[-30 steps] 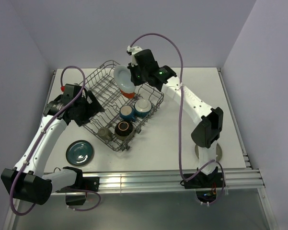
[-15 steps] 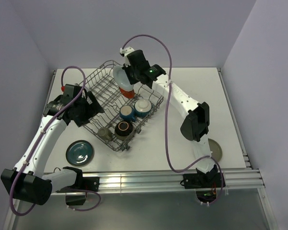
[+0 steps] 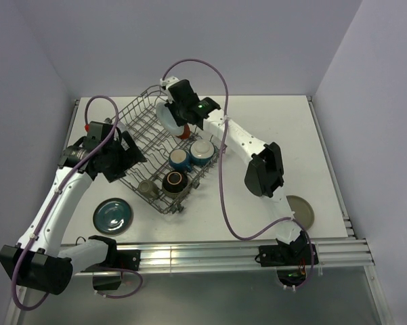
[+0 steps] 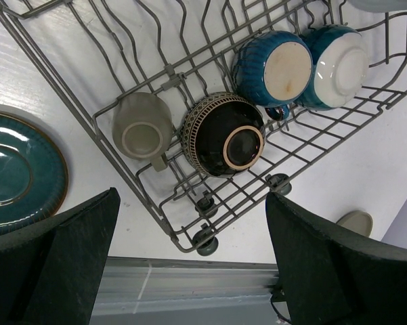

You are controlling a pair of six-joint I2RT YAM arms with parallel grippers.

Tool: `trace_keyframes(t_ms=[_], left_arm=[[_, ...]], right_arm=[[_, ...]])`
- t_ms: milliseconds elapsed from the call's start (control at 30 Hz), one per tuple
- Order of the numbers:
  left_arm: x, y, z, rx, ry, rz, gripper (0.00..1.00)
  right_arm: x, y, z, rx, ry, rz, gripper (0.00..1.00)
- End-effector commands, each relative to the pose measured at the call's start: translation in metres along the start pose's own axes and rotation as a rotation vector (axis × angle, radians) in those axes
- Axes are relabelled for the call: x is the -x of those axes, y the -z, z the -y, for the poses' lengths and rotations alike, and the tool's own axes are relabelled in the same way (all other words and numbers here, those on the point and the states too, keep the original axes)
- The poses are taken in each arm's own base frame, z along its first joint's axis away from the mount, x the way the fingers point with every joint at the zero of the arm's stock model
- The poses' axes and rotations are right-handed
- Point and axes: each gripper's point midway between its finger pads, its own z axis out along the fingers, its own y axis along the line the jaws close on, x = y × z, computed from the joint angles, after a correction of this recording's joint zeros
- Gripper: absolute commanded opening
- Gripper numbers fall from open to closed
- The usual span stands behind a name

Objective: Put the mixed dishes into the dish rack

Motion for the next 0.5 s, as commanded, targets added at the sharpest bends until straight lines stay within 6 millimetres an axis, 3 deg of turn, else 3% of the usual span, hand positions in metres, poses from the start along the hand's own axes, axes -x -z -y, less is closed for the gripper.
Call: trace_keyframes(t_ms=[0,300,467], left_arm=[[-0.001,0.009,-0.003,-0.007,-0.027,0.02,0.95],[-0.003,0.008,-0.006,-0.003,-0.027,0.016,0.96],[-0.004,0.008,-0.007,-0.002,-0.03,0.018,0.96]], right_arm=[[0.04,0.006,-0.012,-0.012,0.015,0.136,0.0],[0.014,-0.012,-0.022,-0.052,0.05,0.08,0.0],[0.009,-0.017,-0.021,-0.068,0.051,0.072,0.0]])
